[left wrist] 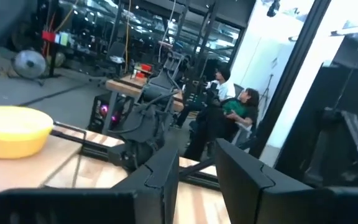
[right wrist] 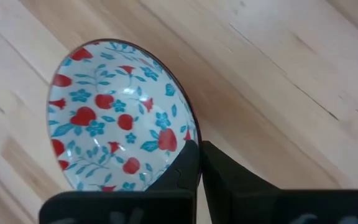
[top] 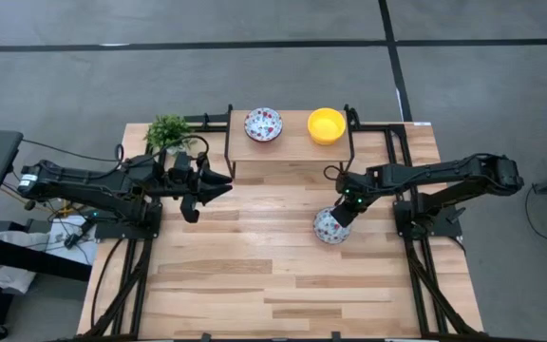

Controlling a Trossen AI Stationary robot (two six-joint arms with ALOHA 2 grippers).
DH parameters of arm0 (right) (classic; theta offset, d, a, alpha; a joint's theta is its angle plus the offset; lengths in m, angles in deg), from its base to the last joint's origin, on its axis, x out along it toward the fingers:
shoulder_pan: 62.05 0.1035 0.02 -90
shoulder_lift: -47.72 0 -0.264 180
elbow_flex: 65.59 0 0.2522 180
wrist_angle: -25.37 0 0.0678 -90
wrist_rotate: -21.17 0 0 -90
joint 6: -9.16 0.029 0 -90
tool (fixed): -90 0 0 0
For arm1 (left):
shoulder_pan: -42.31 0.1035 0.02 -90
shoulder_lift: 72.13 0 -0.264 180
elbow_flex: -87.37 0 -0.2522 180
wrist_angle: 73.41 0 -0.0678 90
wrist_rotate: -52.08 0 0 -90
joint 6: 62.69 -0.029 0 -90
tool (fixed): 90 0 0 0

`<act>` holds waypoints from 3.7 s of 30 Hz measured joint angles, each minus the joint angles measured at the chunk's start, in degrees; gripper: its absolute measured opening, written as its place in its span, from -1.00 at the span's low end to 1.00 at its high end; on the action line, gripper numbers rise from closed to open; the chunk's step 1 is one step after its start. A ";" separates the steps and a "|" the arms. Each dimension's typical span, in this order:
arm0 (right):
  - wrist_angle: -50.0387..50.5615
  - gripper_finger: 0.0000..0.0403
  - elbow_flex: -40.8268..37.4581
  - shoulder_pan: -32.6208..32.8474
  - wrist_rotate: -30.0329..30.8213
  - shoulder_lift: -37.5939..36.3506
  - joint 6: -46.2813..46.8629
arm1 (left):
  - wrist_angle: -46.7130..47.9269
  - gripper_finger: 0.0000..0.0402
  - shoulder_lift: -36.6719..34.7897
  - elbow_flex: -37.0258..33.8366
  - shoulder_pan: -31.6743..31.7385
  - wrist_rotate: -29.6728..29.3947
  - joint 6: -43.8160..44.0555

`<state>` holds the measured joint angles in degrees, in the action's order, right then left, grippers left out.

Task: Pick & Place Mini bowls
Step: Stack the patterned bowl on top of the patterned bowl on the shelf

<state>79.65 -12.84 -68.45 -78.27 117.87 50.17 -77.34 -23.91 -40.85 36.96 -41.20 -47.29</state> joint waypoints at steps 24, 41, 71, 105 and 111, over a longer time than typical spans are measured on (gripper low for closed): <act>-13.14 -1.00 4.66 -0.02 -6.76 3.22 5.79 | 0.27 -0.49 8.25 0.01 0.60 -0.30 -16.29; -12.97 -1.00 23.23 -2.40 -17.80 19.59 -3.30 | 45.35 -0.49 11.26 21.67 0.31 -3.17 -33.34; -10.98 -1.00 34.14 -2.99 -19.54 26.67 -5.02 | 49.20 -0.49 30.68 24.92 -9.64 -11.33 -75.17; -15.61 -1.00 34.14 -0.29 -21.94 26.58 -3.91 | 45.34 -0.49 34.43 22.51 -10.05 -3.55 -75.02; -15.56 -1.00 34.14 -0.22 -22.13 26.56 -3.96 | 44.65 -0.50 34.30 22.51 -11.02 -3.86 -75.15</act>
<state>64.09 21.30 -68.66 -100.40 144.42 46.20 -32.69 10.39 -18.34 25.94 -45.06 -122.44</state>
